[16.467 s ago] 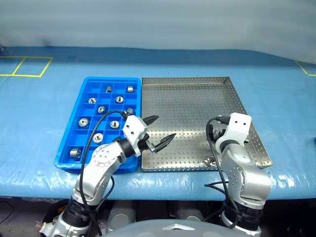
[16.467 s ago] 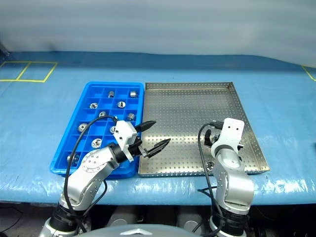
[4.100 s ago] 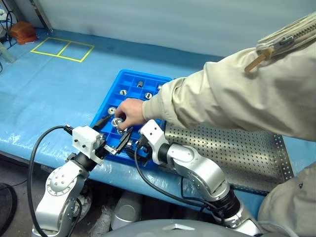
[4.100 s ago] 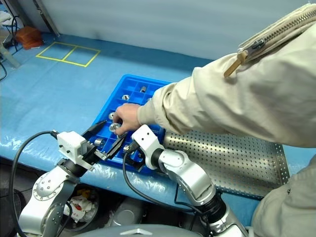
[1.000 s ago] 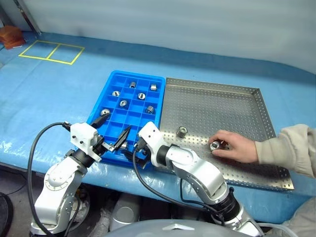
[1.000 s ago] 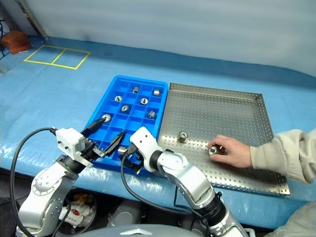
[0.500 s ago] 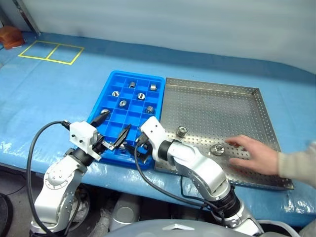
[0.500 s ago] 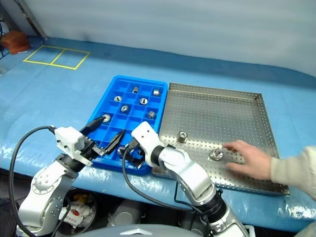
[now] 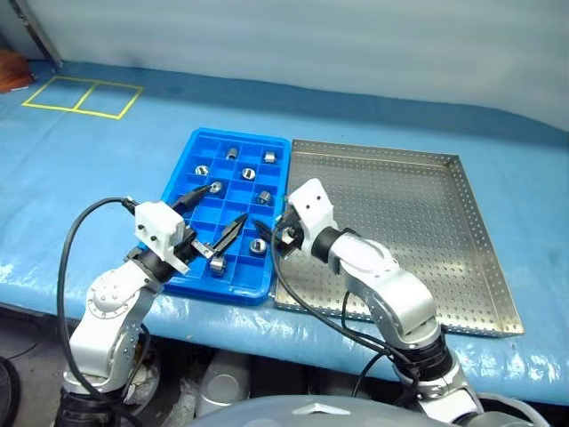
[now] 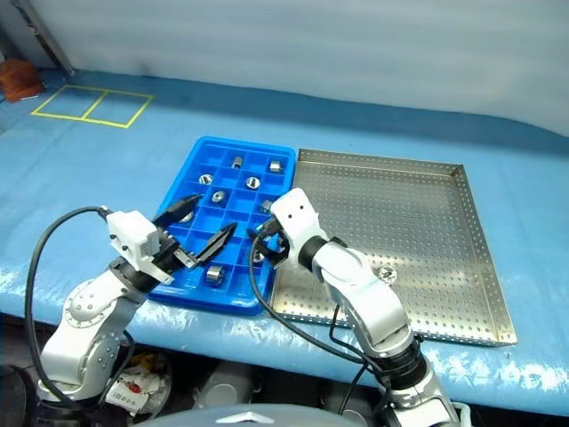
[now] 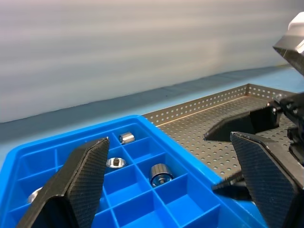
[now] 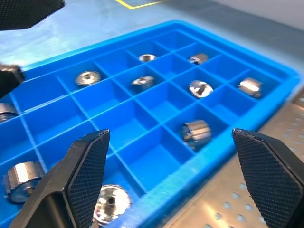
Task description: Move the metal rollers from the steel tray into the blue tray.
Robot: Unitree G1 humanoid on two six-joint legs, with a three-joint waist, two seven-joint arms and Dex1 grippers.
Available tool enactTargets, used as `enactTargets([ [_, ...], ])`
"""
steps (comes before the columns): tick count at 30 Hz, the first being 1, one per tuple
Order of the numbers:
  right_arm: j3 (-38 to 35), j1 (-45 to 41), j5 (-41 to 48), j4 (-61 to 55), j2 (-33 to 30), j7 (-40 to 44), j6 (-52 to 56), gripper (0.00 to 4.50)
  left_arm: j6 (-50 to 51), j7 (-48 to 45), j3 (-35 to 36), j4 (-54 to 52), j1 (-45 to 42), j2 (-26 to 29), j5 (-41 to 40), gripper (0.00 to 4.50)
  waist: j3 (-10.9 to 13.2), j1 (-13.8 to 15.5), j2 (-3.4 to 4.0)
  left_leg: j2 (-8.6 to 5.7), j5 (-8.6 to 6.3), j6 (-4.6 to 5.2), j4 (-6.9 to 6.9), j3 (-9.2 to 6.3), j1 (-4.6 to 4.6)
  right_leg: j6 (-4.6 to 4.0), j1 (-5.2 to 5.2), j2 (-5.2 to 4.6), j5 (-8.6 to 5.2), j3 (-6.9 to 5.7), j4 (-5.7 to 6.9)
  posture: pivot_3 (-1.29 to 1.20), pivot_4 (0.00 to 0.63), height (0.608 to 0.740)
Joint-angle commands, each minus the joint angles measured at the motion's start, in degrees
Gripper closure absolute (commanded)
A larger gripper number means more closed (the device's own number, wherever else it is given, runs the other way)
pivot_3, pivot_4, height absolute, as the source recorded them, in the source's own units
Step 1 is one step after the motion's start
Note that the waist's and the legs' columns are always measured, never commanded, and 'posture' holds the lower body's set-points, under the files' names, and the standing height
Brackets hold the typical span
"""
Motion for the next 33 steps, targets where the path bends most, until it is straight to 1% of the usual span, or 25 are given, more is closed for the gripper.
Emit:
enactTargets([
  [1,-2.89,1.30,-0.47,-5.96,-0.95,-1.60,1.48,0.16,0.61,-2.20,-1.69,2.08,-4.52,0.99,-0.29,0.00,0.00,-1.03,0.00,-0.02,0.00,0.00,0.01,0.00,0.00,-0.01,0.00,0.02,0.01,0.00,0.00,0.18,0.150,0.740],
  [7,-6.04,6.45,-1.19,-12.43,-2.39,-4.48,5.00,0.16,2.14,-5.33,-6.87,9.21,-13.86,0.51,0.74,0.00,-0.01,-4.63,-0.01,-0.07,0.00,0.00,0.01,0.00,-0.01,0.00,0.01,0.02,0.21,0.04,0.02,0.09,0.150,0.740],
  [10,-7.30,9.26,-1.57,-15.42,-2.61,-6.01,6.65,0.16,6.67,-6.60,-9.98,12.51,-18.69,0.50,0.54,0.00,-0.01,-6.30,-0.02,-0.11,0.01,0.00,0.01,-0.01,0.01,0.12,0.01,0.04,0.28,0.06,0.05,0.04,0.150,0.740],
  [14,-9.42,13.51,-2.02,-19.56,-2.81,-7.60,8.76,0.16,11.93,-7.92,-13.80,17.74,-25.10,0.22,1.68,0.00,-0.01,-7.73,-0.02,-0.11,0.01,0.00,0.03,-0.02,0.03,0.31,0.01,0.07,0.23,0.09,0.09,0.01,0.150,0.740],
  [17,-10.57,16.22,-2.25,-22.01,-2.94,-8.48,10.08,0.16,12.54,-9.59,-17.23,22.13,-28.98,0.50,4.90,0.00,-0.01,-8.52,-0.02,-0.11,0.01,0.00,0.04,0.00,0.08,0.37,0.03,0.09,0.25,0.17,0.09,-0.01,0.150,0.740],
  [21,-12.10,21.14,-2.60,-25.72,-3.03,-9.82,11.57,0.16,11.07,-14.40,-23.52,29.83,-34.31,0.03,9.74,0.00,-0.01,-9.29,-0.02,-0.12,0.01,0.01,0.05,0.03,0.15,0.39,0.09,0.09,0.25,0.22,0.10,-0.04,0.150,0.740],
  [27,-13.52,25.47,-2.59,-27.14,-2.28,-11.90,10.37,0.16,10.72,-18.96,-28.35,38.89,-39.78,-1.99,14.23,0.00,-0.01,-10.27,-0.03,-0.12,0.01,0.01,0.08,0.11,0.20,0.45,0.09,0.11,0.26,0.33,0.13,-0.08,0.150,0.740],
  [33,-12.54,27.93,-2.64,-27.14,-1.48,-14.42,8.06,0.16,9.75,-19.08,-30.45,48.74,-44.99,-4.07,20.20,0.00,-0.01,-11.00,-0.03,-0.12,0.01,0.02,0.15,0.18,0.20,0.50,0.08,0.12,0.29,0.42,0.14,-0.12,0.150,0.740],
])
